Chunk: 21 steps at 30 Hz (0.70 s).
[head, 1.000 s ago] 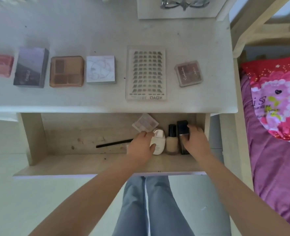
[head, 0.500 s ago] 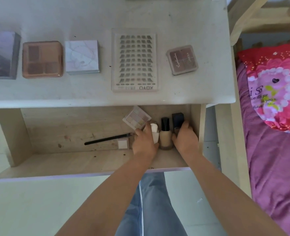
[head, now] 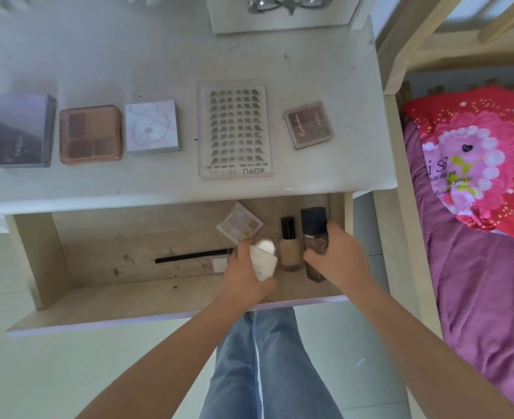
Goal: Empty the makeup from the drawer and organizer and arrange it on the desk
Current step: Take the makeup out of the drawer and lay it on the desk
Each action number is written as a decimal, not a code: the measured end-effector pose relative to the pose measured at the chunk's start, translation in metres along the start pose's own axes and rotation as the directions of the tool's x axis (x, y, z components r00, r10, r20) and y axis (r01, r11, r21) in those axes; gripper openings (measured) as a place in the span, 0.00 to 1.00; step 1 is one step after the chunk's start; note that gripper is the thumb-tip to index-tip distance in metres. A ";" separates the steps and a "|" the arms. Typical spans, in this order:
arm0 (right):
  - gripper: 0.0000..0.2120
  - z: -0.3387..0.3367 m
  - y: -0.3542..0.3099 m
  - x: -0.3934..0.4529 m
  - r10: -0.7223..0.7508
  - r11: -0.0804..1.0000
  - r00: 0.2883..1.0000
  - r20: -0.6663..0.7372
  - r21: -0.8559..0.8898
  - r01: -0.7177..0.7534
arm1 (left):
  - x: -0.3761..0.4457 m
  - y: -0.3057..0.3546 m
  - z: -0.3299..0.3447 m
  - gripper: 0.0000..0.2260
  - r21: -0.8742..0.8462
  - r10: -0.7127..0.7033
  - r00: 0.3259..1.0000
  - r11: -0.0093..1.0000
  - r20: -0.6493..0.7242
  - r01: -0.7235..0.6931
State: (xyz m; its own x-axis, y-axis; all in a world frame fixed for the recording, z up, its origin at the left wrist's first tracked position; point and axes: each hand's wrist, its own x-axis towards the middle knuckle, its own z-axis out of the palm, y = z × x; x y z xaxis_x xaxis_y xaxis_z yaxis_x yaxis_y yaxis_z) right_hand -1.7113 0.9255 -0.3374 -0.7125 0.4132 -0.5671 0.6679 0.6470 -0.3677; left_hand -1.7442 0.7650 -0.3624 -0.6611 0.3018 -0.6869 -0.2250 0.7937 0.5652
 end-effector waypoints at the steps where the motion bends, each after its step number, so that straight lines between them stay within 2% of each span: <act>1: 0.16 -0.008 -0.002 -0.007 -0.023 0.999 1.000 -0.017 0.029 0.024 | -0.008 0.003 -0.006 0.29 -0.047 0.023 1.000 0.999 -0.004 -0.023; 5: 0.10 -0.050 -0.014 -0.021 -0.116 0.986 0.985 -0.126 0.105 0.130 | -0.031 0.023 -0.037 0.28 -0.194 0.114 0.991 0.973 -0.077 -0.127; 8: 0.10 -0.079 -0.029 -0.015 -0.162 0.970 0.963 -0.217 0.146 0.196 | -0.035 0.044 -0.061 0.31 -0.278 0.121 0.984 0.948 -0.134 -0.155; 12: 0.14 -0.114 -0.053 0.007 -0.155 0.966 0.946 -0.285 0.156 0.205 | -0.024 0.078 -0.088 0.33 -0.354 0.106 0.973 0.919 -0.204 -0.175; 16: 0.13 -0.141 -0.089 0.026 -0.233 0.964 0.942 -0.243 0.072 0.257 | -0.006 0.107 -0.122 0.30 -0.419 0.002 0.943 0.895 -0.333 -0.150; 21: 0.13 -0.142 -0.161 0.038 -0.366 0.925 0.921 -0.135 0.050 0.376 | 0.008 0.098 -0.183 0.23 -0.403 -0.093 0.871 0.906 -0.483 -0.127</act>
State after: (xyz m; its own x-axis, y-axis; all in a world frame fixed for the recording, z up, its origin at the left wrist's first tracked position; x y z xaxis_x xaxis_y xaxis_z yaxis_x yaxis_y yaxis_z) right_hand -1.8760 0.9282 -0.1947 -0.9297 0.2300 -0.2878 0.3613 0.7221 -0.5900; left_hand -1.9030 0.7488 -0.2286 -0.9006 -0.0662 -0.4297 -0.4083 0.4684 0.7836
